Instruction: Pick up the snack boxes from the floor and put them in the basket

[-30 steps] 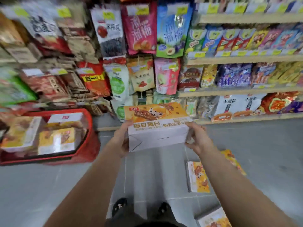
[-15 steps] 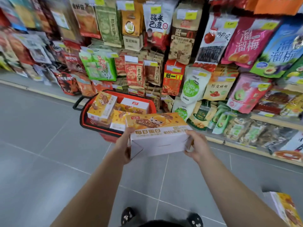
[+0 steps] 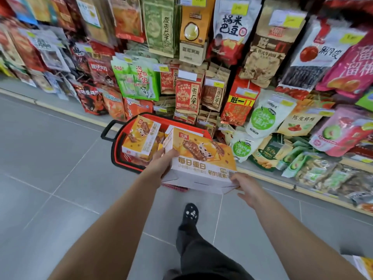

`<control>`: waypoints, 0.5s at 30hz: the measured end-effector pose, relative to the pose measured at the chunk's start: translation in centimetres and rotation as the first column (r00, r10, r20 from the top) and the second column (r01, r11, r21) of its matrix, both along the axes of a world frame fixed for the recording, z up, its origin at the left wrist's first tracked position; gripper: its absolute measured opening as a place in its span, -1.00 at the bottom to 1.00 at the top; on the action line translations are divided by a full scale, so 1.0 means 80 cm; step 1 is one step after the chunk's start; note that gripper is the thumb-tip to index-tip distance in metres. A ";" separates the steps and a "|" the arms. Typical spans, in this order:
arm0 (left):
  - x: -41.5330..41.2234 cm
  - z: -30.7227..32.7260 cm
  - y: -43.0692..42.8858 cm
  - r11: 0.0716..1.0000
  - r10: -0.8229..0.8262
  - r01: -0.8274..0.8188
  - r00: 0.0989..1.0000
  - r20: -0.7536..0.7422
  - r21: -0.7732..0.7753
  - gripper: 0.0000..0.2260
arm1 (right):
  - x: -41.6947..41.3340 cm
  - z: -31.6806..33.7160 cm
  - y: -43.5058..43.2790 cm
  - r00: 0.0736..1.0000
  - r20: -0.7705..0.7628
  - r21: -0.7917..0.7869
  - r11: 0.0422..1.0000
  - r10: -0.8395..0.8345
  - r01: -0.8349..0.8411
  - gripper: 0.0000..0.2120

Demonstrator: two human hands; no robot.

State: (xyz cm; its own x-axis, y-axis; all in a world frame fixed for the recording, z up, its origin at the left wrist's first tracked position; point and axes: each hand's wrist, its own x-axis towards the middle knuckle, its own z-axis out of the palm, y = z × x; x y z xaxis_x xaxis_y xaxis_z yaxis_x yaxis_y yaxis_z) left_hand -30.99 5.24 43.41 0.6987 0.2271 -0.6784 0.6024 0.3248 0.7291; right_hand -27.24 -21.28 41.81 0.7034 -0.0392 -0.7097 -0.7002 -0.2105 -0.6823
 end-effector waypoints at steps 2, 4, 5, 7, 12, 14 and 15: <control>0.033 0.014 0.015 0.996 -0.068 0.067 0.998 0.019 0.053 -0.16 | 0.035 -0.010 0.021 0.999 -0.001 0.009 0.999 0.038 -0.038 -0.86; 0.071 0.016 0.035 0.986 -0.142 0.140 0.990 0.012 0.096 -0.26 | 0.074 -0.016 0.046 0.996 0.031 0.016 0.997 0.078 -0.078 -0.83; 0.090 0.012 0.044 0.980 -0.167 0.164 0.986 0.024 0.112 -0.30 | 0.092 -0.020 0.056 0.994 0.063 0.027 0.996 0.085 -0.087 -0.83; 0.136 0.003 0.066 0.971 -0.200 0.193 0.979 0.034 0.142 -0.33 | 0.135 -0.028 0.079 0.991 0.098 0.040 0.995 0.087 -0.092 -0.91; 0.213 -0.009 0.106 0.971 -0.205 0.213 0.975 -0.083 0.106 -0.11 | 0.210 -0.026 0.123 0.997 0.033 0.109 0.991 0.070 -0.074 -0.71; 0.240 -0.014 0.120 0.958 -0.269 0.277 0.957 -0.108 0.072 -0.03 | 0.231 -0.033 0.136 0.998 -0.036 0.128 0.990 0.059 -0.054 -0.58; 0.255 -0.020 0.126 0.962 -0.257 0.267 0.956 -0.141 0.056 -0.07 | 0.241 -0.039 0.142 0.996 -0.075 0.136 0.990 0.049 -0.038 -0.50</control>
State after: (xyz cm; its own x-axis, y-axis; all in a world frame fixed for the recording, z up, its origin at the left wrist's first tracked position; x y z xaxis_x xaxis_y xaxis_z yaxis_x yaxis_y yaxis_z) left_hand -10.61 15.31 41.79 0.6463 0.1007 -0.7564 0.7511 0.0909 0.6539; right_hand -7.97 -9.90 38.71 0.6444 0.0897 -0.7594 -0.7447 -0.1520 -0.6499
